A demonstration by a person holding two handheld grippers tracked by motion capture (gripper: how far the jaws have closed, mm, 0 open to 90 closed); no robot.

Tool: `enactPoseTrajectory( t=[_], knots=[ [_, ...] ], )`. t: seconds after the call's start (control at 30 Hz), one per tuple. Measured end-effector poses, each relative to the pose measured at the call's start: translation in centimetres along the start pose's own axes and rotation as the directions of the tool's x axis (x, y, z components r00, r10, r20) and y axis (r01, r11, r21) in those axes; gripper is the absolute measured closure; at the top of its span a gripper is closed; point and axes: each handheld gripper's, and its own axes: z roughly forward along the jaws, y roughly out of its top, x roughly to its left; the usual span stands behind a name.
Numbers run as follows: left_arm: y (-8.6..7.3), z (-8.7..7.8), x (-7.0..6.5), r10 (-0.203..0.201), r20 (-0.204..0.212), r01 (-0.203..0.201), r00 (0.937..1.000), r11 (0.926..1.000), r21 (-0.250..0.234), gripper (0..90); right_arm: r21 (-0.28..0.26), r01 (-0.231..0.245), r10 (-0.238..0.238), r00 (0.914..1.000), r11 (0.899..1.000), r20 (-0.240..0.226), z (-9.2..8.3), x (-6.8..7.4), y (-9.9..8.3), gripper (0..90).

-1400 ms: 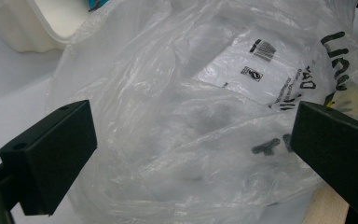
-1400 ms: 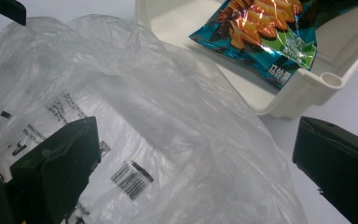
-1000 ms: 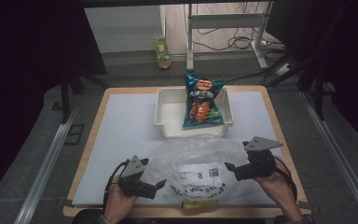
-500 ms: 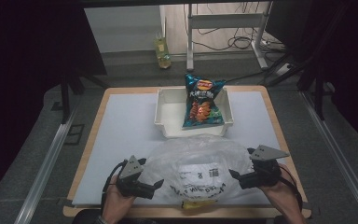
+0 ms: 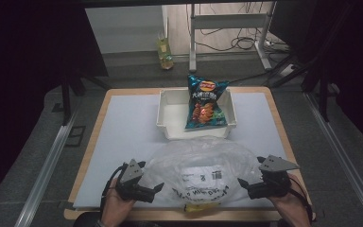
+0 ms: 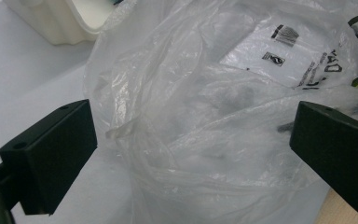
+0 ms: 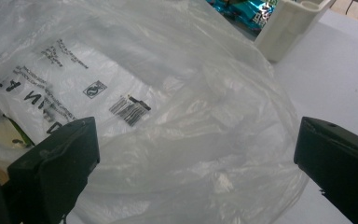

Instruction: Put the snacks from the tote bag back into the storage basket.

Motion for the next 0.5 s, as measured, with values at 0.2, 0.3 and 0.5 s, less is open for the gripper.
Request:
enactPoseTrajectory(
  t=[0.2,0.3,0.5],
  knots=[
    [-0.1,0.1,0.0,-0.001,-0.002,0.001,1.0000,0.9999,0.013,0.3,0.014,-0.016,0.016,0.9998,1.000,0.012,-0.2,-0.3,-0.9,0.0],
    [-0.2,0.2,0.0,0.003,-0.004,-0.002,1.0000,0.9997,0.025,0.3,0.022,-0.036,0.035,0.9993,0.999,0.014,-0.3,-0.5,-1.4,0.0],
    [-0.2,0.5,0.0,0.005,0.000,-0.005,1.0000,0.9991,0.041,0.3,0.054,-0.054,0.053,0.9985,0.997,0.010,-0.2,-1.0,-2.7,0.0]
  ],
)
